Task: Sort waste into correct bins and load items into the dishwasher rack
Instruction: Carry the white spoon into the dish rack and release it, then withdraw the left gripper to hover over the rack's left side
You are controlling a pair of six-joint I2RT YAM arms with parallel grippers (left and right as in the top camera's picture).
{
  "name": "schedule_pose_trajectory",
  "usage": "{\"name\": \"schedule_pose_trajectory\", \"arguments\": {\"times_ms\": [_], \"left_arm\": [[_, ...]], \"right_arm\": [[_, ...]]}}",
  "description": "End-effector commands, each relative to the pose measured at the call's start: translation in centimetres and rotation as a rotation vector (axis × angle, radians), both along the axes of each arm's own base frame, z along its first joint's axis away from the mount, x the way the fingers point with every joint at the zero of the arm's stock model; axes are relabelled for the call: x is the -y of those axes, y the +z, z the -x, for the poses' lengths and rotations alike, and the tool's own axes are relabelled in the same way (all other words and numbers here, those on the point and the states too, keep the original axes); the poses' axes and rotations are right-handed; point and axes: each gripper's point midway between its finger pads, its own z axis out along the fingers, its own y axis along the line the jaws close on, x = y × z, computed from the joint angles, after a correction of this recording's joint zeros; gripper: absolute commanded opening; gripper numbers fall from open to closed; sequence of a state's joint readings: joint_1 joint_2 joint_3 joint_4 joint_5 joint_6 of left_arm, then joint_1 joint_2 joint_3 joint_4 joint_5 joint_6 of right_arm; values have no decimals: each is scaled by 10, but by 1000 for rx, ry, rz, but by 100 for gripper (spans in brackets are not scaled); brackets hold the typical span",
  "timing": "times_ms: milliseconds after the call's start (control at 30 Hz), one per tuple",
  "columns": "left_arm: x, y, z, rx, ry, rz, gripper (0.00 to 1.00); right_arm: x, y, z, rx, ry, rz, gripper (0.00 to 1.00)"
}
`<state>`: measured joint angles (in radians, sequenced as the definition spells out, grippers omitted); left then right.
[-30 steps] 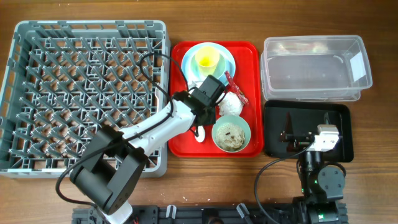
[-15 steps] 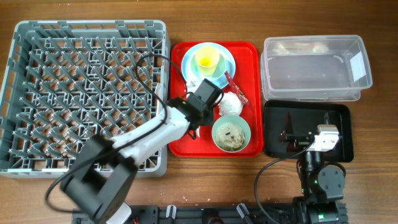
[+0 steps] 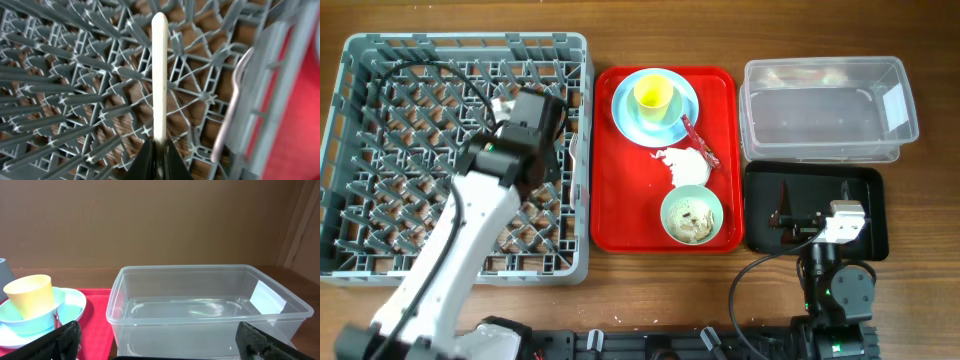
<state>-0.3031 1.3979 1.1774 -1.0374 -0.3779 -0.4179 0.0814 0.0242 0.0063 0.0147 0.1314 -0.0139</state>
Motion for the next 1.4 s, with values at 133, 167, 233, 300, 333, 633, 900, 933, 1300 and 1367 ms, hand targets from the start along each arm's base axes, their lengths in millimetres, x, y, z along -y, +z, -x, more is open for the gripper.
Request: {"name": "schedule_pose_trajectory", "arguments": {"times_ms": [133,167,233,300,333,633,900,933,1300,1367], "left_arm": [[3,-53,-3,-213,-116,-63,6],[3,-54,-2,-217,-115,-64,6],[7,-60,2,-241,-121,-42,5],[4,-70,8,-257,-120,-49,11],[3,-72,8,-254,-118,-56,15],[-7,-66,0,-212,-100,-117,37],[-2,-42,42,-242,15,13,24],[3,-45,52,-279,37,54,20],[1,-72,90,-403,130,79,8],[2,-55,77,-362,118,78,11]], "right_arm": [[-1,1,0,5,6,11,100],[-1,1,0,5,6,11,100],[-1,1,0,5,6,11,100],[-1,1,0,5,6,11,100],[-1,1,0,5,6,11,100],[-1,1,0,5,6,11,100],[-1,1,0,5,6,11,100],[-1,1,0,5,6,11,100],[-1,1,0,5,6,11,100],[-1,1,0,5,6,11,100]]}}
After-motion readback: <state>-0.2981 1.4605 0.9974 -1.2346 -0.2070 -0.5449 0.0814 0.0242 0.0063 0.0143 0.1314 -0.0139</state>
